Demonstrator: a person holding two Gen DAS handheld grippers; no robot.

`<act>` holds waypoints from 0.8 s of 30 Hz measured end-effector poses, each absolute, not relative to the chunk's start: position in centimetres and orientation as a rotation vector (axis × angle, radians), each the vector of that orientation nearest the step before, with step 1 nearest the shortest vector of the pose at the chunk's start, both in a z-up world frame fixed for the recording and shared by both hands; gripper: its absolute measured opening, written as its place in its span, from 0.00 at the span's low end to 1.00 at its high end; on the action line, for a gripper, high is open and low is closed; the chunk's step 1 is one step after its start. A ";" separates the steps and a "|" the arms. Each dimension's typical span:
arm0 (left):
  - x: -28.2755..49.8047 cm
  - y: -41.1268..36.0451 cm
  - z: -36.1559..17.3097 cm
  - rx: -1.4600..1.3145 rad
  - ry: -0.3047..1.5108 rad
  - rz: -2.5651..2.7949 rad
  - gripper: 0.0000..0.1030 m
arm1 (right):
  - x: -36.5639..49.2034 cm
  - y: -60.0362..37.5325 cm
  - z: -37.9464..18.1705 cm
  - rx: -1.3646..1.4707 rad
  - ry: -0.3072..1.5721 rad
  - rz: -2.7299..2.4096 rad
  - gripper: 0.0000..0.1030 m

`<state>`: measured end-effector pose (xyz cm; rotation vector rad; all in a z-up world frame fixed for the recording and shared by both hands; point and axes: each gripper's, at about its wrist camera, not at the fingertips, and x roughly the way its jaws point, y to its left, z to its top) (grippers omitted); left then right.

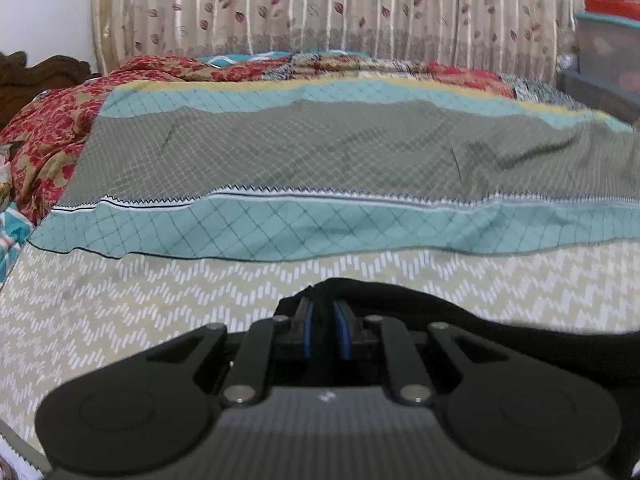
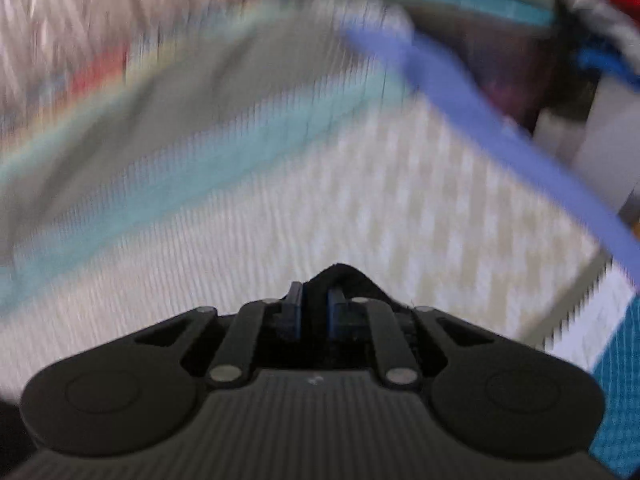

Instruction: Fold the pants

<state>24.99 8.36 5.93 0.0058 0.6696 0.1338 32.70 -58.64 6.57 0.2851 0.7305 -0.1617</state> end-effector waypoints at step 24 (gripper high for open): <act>15.2 7.7 10.9 -0.084 0.573 0.085 0.11 | 28.1 -61.9 11.0 0.513 0.593 -0.213 0.12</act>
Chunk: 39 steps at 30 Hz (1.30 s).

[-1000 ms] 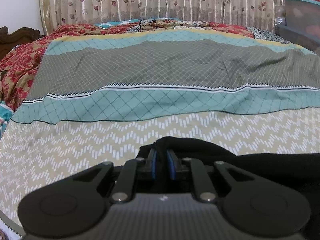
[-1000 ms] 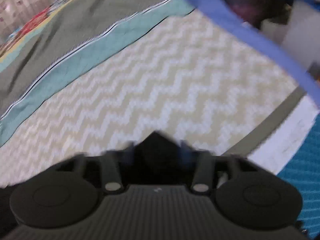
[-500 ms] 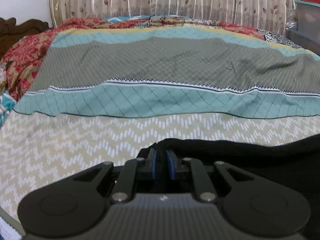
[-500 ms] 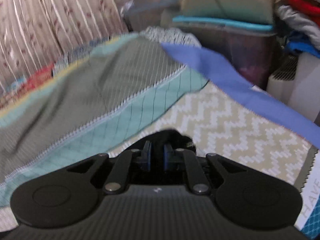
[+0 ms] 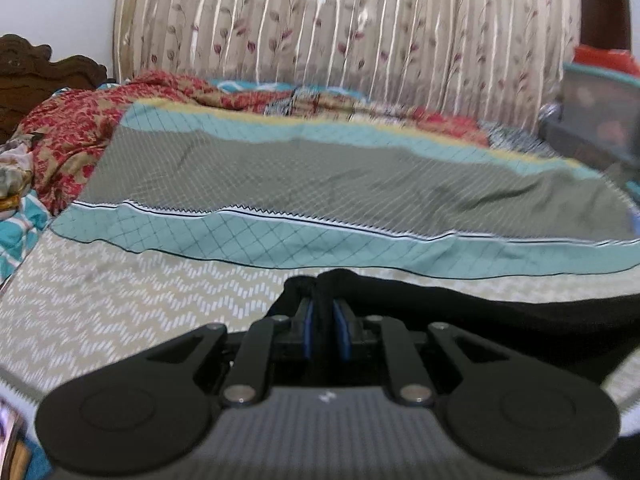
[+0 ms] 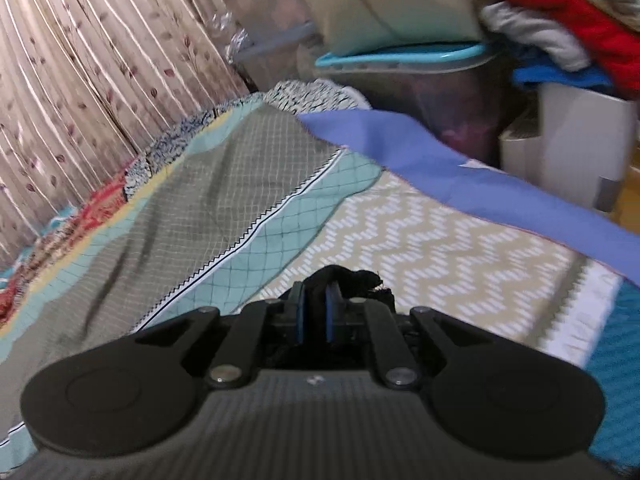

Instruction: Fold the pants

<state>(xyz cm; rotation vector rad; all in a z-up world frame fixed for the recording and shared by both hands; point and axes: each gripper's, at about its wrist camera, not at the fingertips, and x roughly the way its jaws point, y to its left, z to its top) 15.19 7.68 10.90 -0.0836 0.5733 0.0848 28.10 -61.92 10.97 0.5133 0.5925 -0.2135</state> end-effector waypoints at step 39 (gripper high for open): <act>1.3 19.2 2.6 -0.792 0.844 0.115 0.42 | 10.7 -32.6 5.9 0.138 0.969 0.745 0.36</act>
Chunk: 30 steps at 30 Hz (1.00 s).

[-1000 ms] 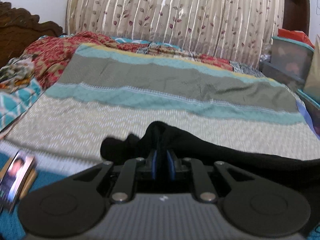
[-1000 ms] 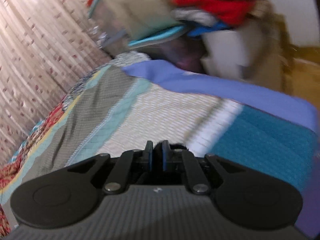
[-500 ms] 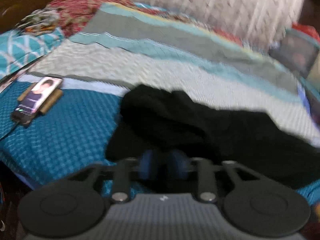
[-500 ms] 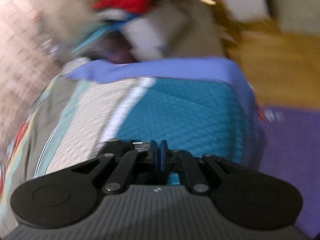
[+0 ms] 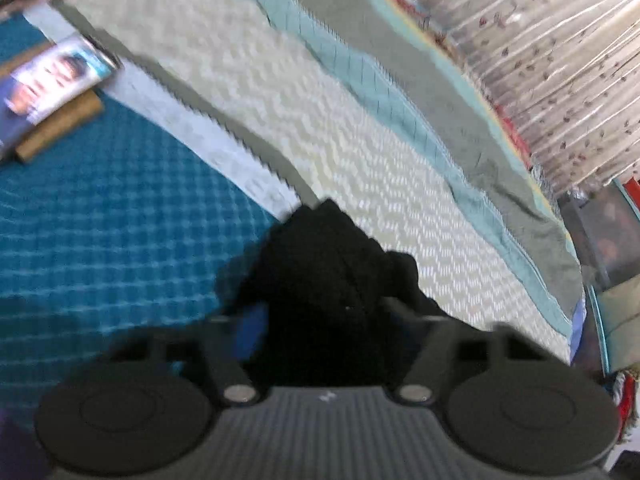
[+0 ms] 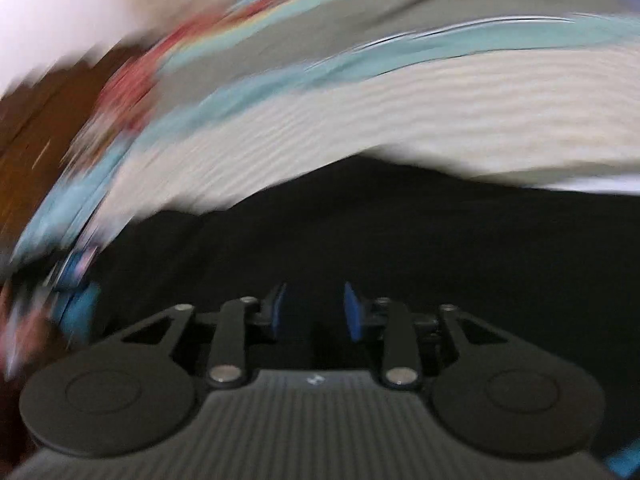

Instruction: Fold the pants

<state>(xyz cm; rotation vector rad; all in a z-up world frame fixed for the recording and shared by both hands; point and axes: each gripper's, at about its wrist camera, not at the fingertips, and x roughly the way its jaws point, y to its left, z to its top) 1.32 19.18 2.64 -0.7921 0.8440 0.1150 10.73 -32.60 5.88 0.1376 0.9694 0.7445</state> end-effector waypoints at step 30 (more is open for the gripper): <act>-7.7 19.8 -0.4 -0.992 0.796 0.057 0.80 | 4.0 -16.7 5.8 -0.300 0.911 1.189 0.50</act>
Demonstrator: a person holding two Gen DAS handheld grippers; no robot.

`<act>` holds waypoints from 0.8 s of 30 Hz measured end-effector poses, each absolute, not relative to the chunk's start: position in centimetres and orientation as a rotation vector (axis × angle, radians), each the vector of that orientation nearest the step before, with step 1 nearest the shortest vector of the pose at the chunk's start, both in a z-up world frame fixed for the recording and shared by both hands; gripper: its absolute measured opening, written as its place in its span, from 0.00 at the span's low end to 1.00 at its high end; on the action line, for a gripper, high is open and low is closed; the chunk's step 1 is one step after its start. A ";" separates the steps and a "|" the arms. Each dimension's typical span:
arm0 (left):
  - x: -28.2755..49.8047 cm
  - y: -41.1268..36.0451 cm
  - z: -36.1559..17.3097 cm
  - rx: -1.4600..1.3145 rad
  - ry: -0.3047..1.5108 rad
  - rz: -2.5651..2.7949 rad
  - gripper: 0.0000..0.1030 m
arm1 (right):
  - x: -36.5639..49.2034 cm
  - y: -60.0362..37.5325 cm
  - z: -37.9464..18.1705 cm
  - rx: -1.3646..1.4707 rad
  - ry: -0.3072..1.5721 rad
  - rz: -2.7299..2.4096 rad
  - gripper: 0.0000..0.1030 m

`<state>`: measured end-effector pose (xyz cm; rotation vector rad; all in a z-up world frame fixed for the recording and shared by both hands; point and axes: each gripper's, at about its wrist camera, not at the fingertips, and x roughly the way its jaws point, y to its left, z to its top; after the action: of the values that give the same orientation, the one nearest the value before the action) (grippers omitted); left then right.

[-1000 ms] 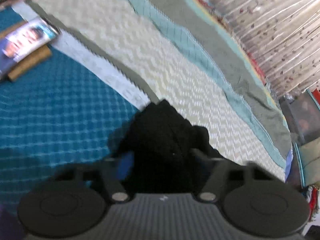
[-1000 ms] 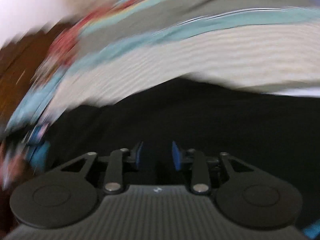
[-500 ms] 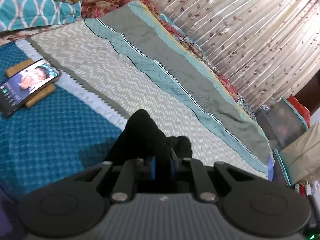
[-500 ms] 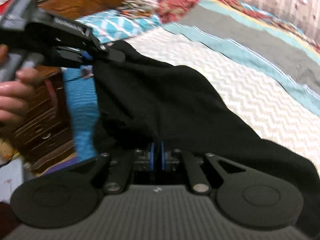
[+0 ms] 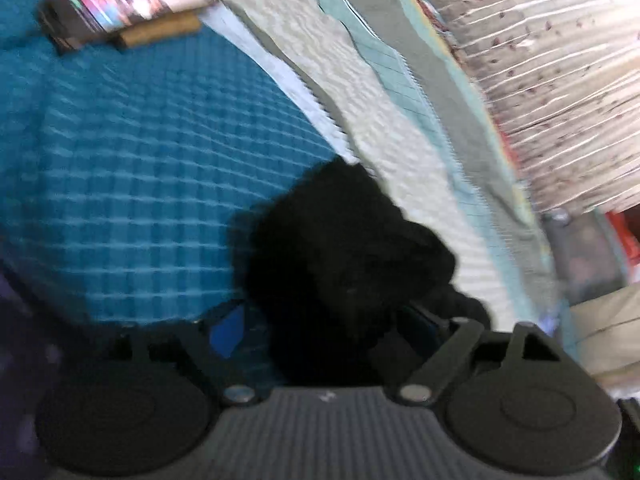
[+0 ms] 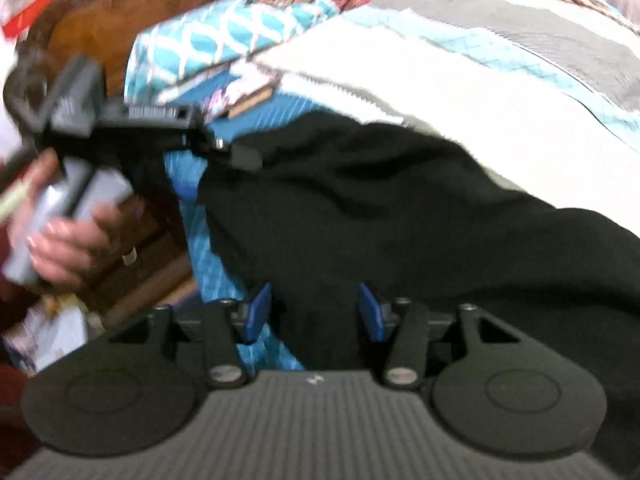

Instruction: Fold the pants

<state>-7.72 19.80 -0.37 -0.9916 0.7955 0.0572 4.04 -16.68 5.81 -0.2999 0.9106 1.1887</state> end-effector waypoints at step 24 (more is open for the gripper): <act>-12.0 17.2 3.8 -0.597 0.604 0.351 0.51 | 8.0 -13.9 3.8 -0.070 1.047 1.025 0.29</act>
<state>-11.96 17.15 3.84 -0.5968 0.6042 0.3512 8.00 -13.92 3.78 -0.0696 1.0472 1.0250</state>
